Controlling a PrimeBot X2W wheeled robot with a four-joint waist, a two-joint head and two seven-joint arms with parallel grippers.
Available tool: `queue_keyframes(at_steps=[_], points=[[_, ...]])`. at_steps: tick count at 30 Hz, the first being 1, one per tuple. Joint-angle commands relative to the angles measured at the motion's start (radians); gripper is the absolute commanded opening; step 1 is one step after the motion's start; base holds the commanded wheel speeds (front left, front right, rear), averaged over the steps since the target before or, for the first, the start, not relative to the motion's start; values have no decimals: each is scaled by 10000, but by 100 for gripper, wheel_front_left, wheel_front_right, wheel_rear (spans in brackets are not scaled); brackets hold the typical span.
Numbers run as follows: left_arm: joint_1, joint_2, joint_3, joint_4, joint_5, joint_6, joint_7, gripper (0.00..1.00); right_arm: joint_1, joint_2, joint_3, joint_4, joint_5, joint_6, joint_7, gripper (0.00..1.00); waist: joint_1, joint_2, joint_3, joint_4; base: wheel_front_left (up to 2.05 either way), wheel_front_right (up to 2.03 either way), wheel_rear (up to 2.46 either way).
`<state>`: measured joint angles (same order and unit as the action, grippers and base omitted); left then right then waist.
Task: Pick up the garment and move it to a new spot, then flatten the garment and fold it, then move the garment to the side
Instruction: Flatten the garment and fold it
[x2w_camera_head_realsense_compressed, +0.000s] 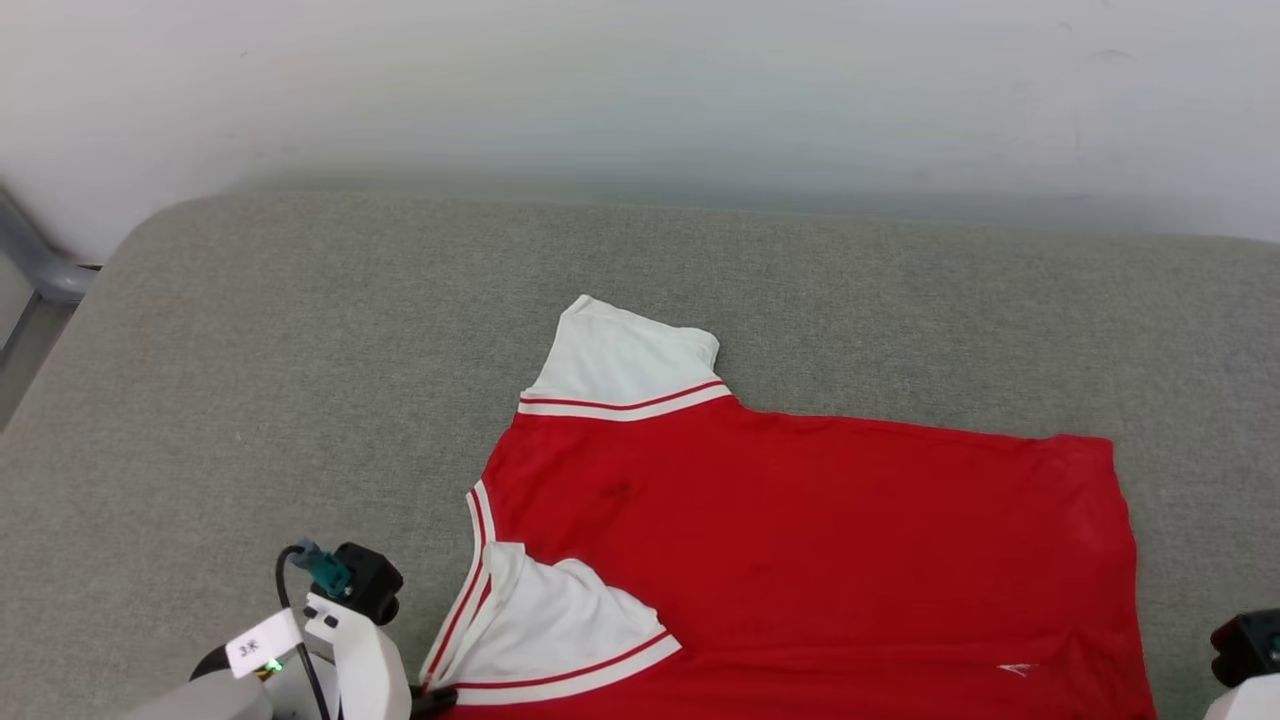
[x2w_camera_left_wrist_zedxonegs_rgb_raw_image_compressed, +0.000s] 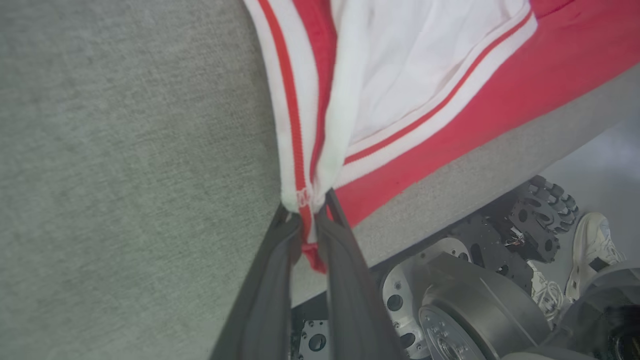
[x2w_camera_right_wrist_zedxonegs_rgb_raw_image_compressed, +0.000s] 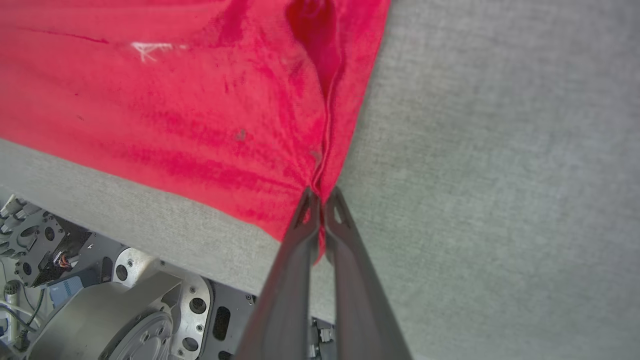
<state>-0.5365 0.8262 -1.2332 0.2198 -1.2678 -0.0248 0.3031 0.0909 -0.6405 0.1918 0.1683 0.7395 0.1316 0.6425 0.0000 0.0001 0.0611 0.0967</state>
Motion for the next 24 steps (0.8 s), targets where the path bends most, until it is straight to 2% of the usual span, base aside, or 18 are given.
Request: queue_keyframes(at_steps=[1,5,6,7,8,14,19,24], points=[[171,-91,-34,164,15,51,-78,0,165,33,-59,135,-147,-19,-55,0,0,-1,11,32,0,0,0],[209,-384,-2,723,30,-67,-296,0,302,389,-82,375,-251,-19,-392,1,0,-1,-101,48,0,0,0],[230,-419,7,824,39,-51,-363,1,300,434,-96,370,-311,-18,-504,33,0,-1,-150,36,0,0,0],[237,-425,1,885,79,-70,-408,18,294,456,-105,330,-381,-18,-628,100,0,-1,-202,33,0,0,0],[226,-404,5,901,150,-86,-486,100,281,500,-150,278,-427,-19,-777,100,0,-1,-264,30,0,0,0],[-70,-243,326,699,318,23,-1047,100,-63,744,-895,-348,-1006,-16,-2157,100,0,-1,-591,108,0,0,0],[-532,-124,770,565,579,262,-1697,100,-476,1725,-2019,-816,-2268,-16,-4034,100,0,-1,-735,139,0,0,0],[-1259,-260,1193,843,1000,452,-2326,100,-731,2706,-2488,-1557,-3453,-15,-5151,100,0,-1,-738,29,0,0,0]])
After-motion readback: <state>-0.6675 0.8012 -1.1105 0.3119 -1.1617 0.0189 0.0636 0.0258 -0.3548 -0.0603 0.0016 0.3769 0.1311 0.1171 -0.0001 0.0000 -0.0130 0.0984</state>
